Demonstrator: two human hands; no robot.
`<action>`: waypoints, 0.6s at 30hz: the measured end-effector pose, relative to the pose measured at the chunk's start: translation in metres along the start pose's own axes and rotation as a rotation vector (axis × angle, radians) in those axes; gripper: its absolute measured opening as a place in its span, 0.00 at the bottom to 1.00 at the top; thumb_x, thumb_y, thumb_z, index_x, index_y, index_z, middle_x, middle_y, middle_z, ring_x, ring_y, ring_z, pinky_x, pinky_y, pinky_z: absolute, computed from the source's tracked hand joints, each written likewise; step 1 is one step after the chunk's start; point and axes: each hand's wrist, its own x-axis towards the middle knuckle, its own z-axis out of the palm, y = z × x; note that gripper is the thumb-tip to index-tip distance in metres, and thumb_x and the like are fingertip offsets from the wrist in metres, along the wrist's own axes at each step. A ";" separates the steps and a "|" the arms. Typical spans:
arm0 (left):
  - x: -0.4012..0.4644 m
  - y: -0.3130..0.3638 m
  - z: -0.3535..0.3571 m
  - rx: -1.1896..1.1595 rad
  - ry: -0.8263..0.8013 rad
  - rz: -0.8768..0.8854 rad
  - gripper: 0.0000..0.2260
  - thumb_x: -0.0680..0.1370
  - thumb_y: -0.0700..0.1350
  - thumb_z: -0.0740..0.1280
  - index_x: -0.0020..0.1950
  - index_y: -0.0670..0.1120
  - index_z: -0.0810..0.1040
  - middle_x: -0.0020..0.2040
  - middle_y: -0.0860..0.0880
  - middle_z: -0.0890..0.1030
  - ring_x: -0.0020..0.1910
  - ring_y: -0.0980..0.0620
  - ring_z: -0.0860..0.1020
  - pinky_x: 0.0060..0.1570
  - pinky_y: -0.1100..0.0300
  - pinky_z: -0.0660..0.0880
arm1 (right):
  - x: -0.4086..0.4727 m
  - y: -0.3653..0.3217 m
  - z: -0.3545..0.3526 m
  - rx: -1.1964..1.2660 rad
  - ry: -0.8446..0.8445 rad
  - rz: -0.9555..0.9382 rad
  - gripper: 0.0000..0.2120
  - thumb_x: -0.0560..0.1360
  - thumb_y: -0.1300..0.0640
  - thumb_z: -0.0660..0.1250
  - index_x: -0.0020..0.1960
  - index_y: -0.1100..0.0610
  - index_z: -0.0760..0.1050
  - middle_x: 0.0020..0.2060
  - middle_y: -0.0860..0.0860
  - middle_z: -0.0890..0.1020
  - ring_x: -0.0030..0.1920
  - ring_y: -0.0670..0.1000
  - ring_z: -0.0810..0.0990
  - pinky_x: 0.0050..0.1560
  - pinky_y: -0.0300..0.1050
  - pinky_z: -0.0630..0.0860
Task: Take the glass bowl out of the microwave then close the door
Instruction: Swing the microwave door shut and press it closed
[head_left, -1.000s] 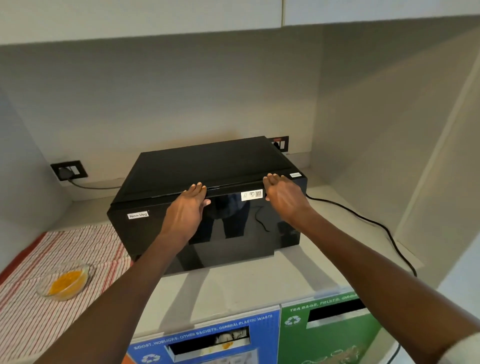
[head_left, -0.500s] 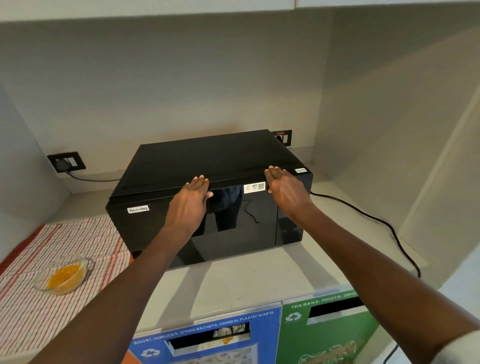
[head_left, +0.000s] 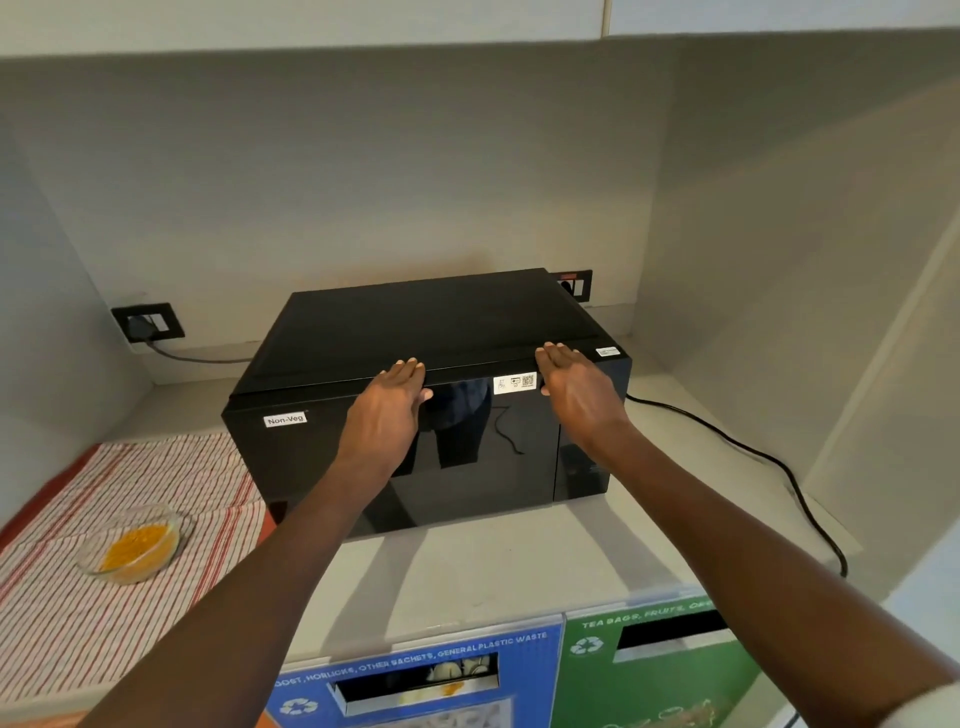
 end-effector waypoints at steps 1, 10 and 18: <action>-0.001 0.000 0.000 0.002 0.009 0.000 0.21 0.82 0.44 0.59 0.75 0.43 0.64 0.75 0.44 0.68 0.75 0.48 0.65 0.75 0.54 0.59 | 0.000 0.000 0.000 -0.002 -0.004 0.003 0.35 0.74 0.62 0.69 0.76 0.61 0.56 0.75 0.59 0.63 0.75 0.57 0.60 0.73 0.50 0.58; -0.013 0.005 -0.003 0.017 0.022 -0.034 0.22 0.82 0.41 0.59 0.76 0.44 0.61 0.76 0.45 0.66 0.76 0.49 0.63 0.75 0.56 0.55 | -0.002 0.003 0.006 0.033 -0.002 0.011 0.35 0.75 0.63 0.68 0.77 0.60 0.53 0.76 0.58 0.60 0.76 0.56 0.57 0.74 0.48 0.52; -0.020 0.005 -0.030 -0.008 -0.091 -0.002 0.21 0.83 0.48 0.55 0.76 0.44 0.62 0.77 0.45 0.65 0.76 0.47 0.63 0.74 0.51 0.63 | -0.006 0.001 -0.003 0.106 -0.069 0.063 0.36 0.77 0.61 0.66 0.78 0.57 0.51 0.78 0.55 0.56 0.78 0.54 0.52 0.75 0.50 0.51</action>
